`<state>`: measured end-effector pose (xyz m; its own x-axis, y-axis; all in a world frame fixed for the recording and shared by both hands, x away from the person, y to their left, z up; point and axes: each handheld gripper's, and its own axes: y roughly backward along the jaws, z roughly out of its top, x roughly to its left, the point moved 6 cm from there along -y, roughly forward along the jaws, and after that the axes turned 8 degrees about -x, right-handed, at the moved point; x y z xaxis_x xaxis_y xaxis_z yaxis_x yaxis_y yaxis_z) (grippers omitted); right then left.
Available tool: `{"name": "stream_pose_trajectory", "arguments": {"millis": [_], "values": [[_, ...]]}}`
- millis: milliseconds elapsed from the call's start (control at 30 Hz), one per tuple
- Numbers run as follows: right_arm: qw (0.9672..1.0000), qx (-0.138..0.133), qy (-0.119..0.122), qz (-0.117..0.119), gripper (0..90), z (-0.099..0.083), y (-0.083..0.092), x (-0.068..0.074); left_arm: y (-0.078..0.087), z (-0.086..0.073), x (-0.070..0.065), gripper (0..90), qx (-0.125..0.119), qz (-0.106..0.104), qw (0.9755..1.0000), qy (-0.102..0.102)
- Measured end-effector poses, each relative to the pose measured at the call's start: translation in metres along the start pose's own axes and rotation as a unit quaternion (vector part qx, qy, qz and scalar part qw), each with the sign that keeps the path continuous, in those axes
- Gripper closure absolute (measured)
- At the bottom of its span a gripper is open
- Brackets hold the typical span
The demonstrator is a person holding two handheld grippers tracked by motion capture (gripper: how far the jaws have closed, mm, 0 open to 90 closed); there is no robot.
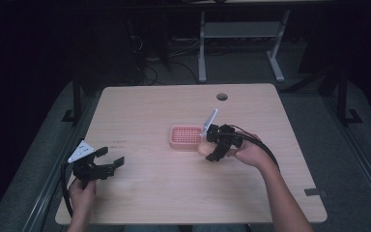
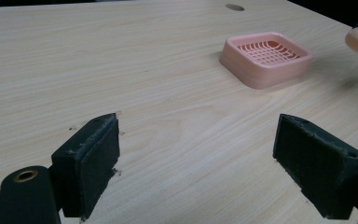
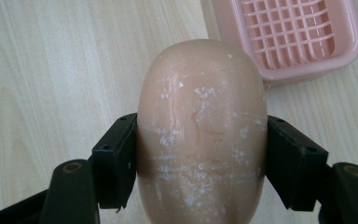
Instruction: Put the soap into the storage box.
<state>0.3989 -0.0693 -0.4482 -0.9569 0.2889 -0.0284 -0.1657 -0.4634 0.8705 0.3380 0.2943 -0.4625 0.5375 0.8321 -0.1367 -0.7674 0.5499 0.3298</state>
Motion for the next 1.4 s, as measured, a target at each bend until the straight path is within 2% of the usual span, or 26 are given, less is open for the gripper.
{"name": "stream_pose_trajectory", "arguments": {"millis": [700, 800, 967, 1133, 1400], "values": [[0.9999, -0.003, 0.014, 0.009, 31.9, 0.027, -0.006, -0.009, 0.001, 0.000, 0.002, 14.2, -0.001, 0.001, 1.0000, 0.000], [0.9998, -0.010, 0.012, 0.012, 31.9, 0.031, -0.006, -0.010, 0.001, 0.000, 0.002, 14.2, -0.003, 0.001, 1.0000, 0.003], [0.9998, -0.003, 0.017, 0.011, 31.9, 0.037, -0.007, -0.013, 0.002, 0.001, 0.002, 14.2, -0.003, 0.002, 1.0000, 0.005], [0.9996, -0.011, 0.021, 0.014, 31.9, 0.044, -0.007, -0.015, 0.001, 0.000, 0.002, 14.3, -0.003, 0.002, 1.0000, 0.004], [0.9996, -0.005, 0.024, 0.014, 31.9, 0.053, -0.010, -0.020, 0.001, 0.001, 0.003, 14.2, -0.003, 0.002, 1.0000, 0.005]]}}
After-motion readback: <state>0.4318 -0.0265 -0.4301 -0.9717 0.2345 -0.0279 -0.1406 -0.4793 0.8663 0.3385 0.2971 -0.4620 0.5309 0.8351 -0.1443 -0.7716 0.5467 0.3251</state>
